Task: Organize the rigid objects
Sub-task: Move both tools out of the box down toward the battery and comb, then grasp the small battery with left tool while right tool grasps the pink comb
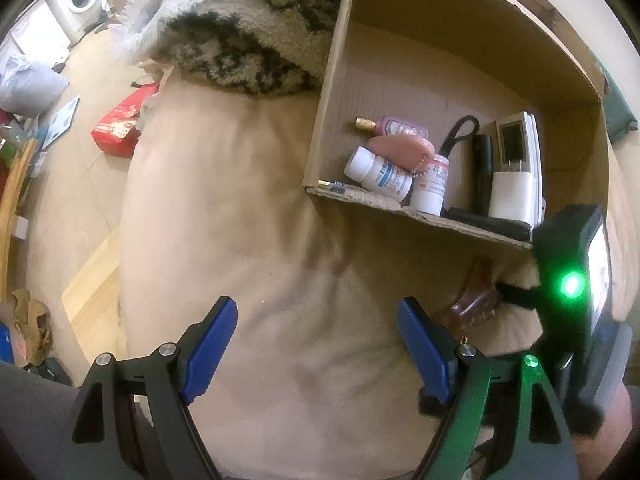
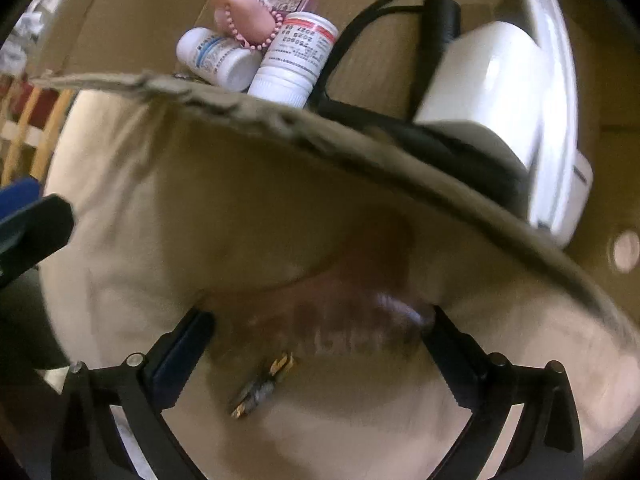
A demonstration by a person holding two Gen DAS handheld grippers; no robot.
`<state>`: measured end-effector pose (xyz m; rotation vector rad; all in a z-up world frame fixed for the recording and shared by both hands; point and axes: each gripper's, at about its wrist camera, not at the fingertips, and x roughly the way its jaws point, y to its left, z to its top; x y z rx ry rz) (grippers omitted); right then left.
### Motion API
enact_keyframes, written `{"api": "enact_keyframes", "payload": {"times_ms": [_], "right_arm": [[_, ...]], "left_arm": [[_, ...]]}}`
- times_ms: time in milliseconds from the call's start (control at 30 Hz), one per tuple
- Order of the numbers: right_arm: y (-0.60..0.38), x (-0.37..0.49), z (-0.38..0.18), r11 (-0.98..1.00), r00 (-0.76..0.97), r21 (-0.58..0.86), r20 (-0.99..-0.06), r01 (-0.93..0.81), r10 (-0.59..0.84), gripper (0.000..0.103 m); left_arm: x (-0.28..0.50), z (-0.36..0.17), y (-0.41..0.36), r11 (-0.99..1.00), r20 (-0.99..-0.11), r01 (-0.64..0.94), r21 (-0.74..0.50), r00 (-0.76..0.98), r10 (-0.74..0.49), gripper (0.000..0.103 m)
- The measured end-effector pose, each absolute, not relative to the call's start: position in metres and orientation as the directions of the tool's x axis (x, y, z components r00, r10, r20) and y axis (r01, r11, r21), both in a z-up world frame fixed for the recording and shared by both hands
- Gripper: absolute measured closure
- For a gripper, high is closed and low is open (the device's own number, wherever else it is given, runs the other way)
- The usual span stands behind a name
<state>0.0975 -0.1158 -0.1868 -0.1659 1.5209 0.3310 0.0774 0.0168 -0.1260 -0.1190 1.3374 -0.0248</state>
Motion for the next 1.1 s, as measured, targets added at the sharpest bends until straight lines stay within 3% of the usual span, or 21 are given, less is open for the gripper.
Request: {"api": "enact_keyframes", "payload": {"times_ms": [267,600,700,733,833,900,1100], "right_arm": [[-0.157,0.11,-0.179,0.98,0.047,0.17,-0.983,-0.104,0.175,0.0],[-0.227,0.092,-0.178,0.986,0.052,0.118,-0.992,0.117,0.113,0.0],[-0.229,0.088,-0.178,0.986,0.05,0.117,-0.992,0.115,0.112,0.0],[-0.229,0.087,-0.178,0.987,0.052,0.115,-0.993,0.112,0.11,0.0],[-0.223,0.087,-0.177,0.986,0.066,0.118,-0.992,0.119,0.111,0.0],[-0.225,0.088,-0.178,0.985,0.073,0.12,-0.991,0.127,0.111,0.0],[-0.228,0.091,-0.187,0.994,0.065,0.063,-0.996,0.089,0.057,0.0]], "left_arm": [[0.08,-0.131,-0.005,0.996,-0.972,0.036,-0.08,0.217,-0.086,0.022],[0.063,-0.157,-0.099,0.932,-0.981,0.357,-0.06,0.151,-0.121,0.025],[0.064,-0.171,-0.114,0.923,-0.988,0.382,-0.042,0.122,-0.095,0.047],[0.067,-0.177,-0.115,0.93,-0.991,0.367,-0.029,0.113,-0.076,0.063],[0.068,-0.178,-0.112,0.941,-0.988,0.335,-0.04,0.126,-0.087,0.074],[0.07,-0.178,-0.109,0.942,-0.989,0.331,-0.054,0.115,-0.097,0.094],[0.079,-0.178,-0.087,0.96,-0.986,0.263,-0.099,0.105,-0.131,0.094]]}}
